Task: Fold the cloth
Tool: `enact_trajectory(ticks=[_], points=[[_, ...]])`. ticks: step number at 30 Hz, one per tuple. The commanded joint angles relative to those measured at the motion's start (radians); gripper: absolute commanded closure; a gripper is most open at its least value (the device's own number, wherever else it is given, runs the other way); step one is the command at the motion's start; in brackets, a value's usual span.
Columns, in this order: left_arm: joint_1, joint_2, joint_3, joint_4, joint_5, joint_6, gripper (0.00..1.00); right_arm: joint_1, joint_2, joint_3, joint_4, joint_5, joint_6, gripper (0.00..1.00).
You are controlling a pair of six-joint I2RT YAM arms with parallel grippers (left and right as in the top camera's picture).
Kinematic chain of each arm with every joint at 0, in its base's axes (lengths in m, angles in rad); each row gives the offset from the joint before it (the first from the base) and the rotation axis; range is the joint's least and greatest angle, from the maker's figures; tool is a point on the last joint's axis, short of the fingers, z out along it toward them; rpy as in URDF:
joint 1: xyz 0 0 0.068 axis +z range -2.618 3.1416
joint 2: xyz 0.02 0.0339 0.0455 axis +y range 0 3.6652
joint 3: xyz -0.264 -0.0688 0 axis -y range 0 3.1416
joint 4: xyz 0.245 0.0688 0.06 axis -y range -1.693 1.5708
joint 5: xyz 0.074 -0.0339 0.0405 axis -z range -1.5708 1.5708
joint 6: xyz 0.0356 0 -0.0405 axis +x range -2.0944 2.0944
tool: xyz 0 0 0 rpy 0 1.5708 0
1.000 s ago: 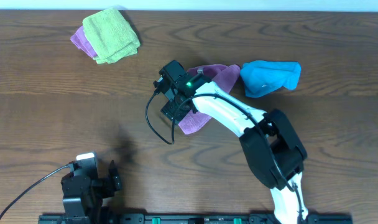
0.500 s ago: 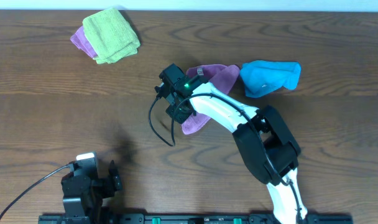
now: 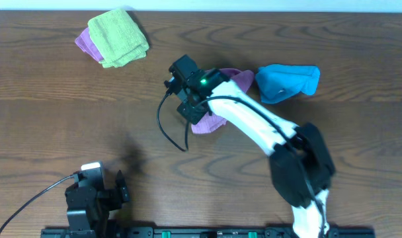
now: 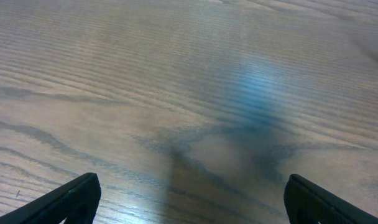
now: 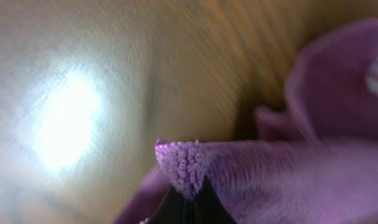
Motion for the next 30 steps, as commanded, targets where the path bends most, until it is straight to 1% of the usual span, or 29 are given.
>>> enact_trajectory(ticks=[1,9,13,18,23,27,30], points=[[-0.003,-0.006,-0.019,-0.050,-0.018,0.006,0.05,0.008,-0.069,0.021,-0.056,0.042,0.053,0.99],[-0.003,-0.006,-0.019,-0.050,-0.021,0.006,0.05,0.006,-0.124,0.018,-0.237,0.043,0.171,0.98],[-0.003,-0.006,-0.019,-0.050,-0.027,0.006,0.05,-0.009,-0.180,-0.033,-0.254,0.053,0.200,0.99],[-0.003,-0.006,-0.019,-0.050,-0.027,0.006,0.05,-0.054,-0.330,-0.214,-0.181,0.047,0.200,0.98],[-0.003,-0.006,-0.019,-0.047,-0.040,0.006,0.05,-0.133,-0.484,-0.441,-0.058,-0.030,0.206,0.99],[-0.003,-0.006,-0.019,0.021,0.003,0.005,0.05,-0.194,-0.541,-0.575,-0.010,-0.042,0.278,0.98],[-0.003,-0.006,-0.019,0.025,0.045,0.005,0.05,-0.228,-0.560,-0.666,0.040,-0.042,0.355,0.99]])
